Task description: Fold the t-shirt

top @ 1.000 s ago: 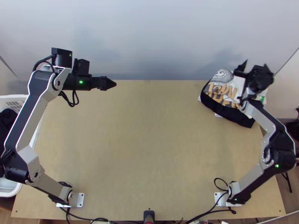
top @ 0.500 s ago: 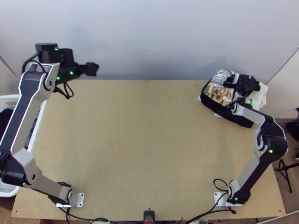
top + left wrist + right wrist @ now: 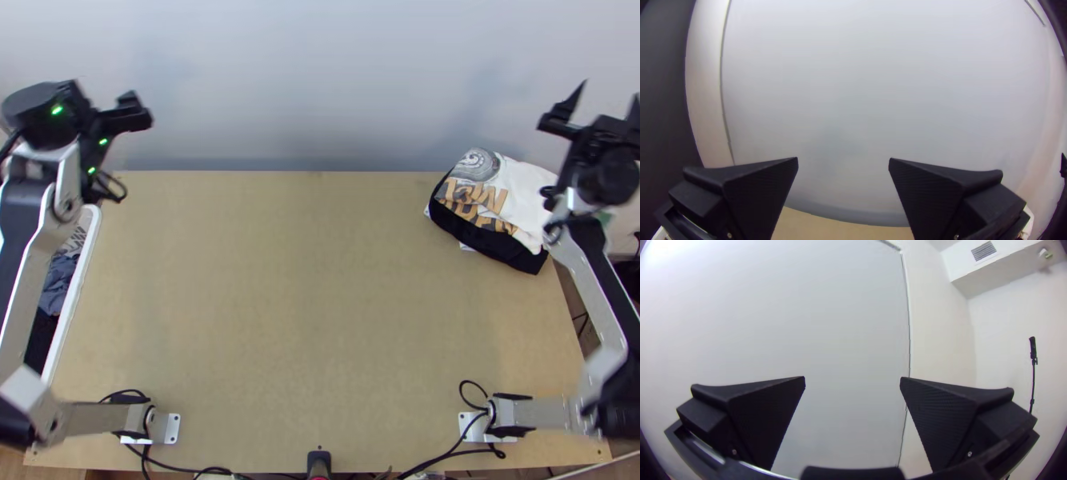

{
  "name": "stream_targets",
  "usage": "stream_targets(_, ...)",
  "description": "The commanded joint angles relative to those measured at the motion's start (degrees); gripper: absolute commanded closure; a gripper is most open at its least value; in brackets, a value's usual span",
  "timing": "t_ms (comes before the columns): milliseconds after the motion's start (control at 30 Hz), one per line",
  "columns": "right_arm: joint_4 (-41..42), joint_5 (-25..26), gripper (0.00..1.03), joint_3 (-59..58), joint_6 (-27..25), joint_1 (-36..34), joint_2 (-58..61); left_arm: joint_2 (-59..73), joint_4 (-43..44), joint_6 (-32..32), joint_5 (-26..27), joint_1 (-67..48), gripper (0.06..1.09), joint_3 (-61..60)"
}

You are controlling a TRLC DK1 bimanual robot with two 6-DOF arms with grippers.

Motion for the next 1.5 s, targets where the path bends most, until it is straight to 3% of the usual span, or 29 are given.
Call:
stream_targets(0, 0.2, -4.4, 0.04, -7.2, 8.6, 0.9, -21.4, -17.9, 18.2, 2.9, -3.6, 4.4, 0.1, -19.7)
stream_targets(67, 0.2, -6.7, 0.04, -11.1, 11.7, 0.8, -28.5, -24.2, 24.7, 5.8, -3.6, 5.0, 0.1, -25.7)
stream_targets(267, 0.7, -11.8, 0.04, -25.7, 12.1, 3.2, -50.9, -37.2, 23.1, 6.3, -3.5, 8.3, 0.1, -34.3)
stream_targets(700, 0.7, -12.2, 0.04, -55.3, 11.7, 5.7, -81.8, -68.7, 25.6, 11.4, -3.4, 11.7, 0.1, -65.4)
stream_targets(900, 0.8, -12.4, 0.04, -61.4, 10.9, 6.1, -82.7, -80.6, 28.2, 12.1, -1.8, 11.6, 0.1, -76.4)
stream_targets(1100, 0.5, -12.5, 0.04, -71.7, 11.5, 6.3, -82.6, -81.6, 34.5, 11.0, 0.0, 11.7, 0.1, -85.3)
stream_targets(1300, -21.7, -12.4, 0.04, -72.2, 13.8, 9.7, -82.4, -81.6, 37.9, 9.3, 1.1, 10.3, 0.1, -97.1)
stream_targets(1467, -38.7, -12.4, 0.03, -72.0, 13.5, 10.0, -82.2, -81.6, 31.9, 7.5, 1.9, 8.7, 0.1, -100.0)
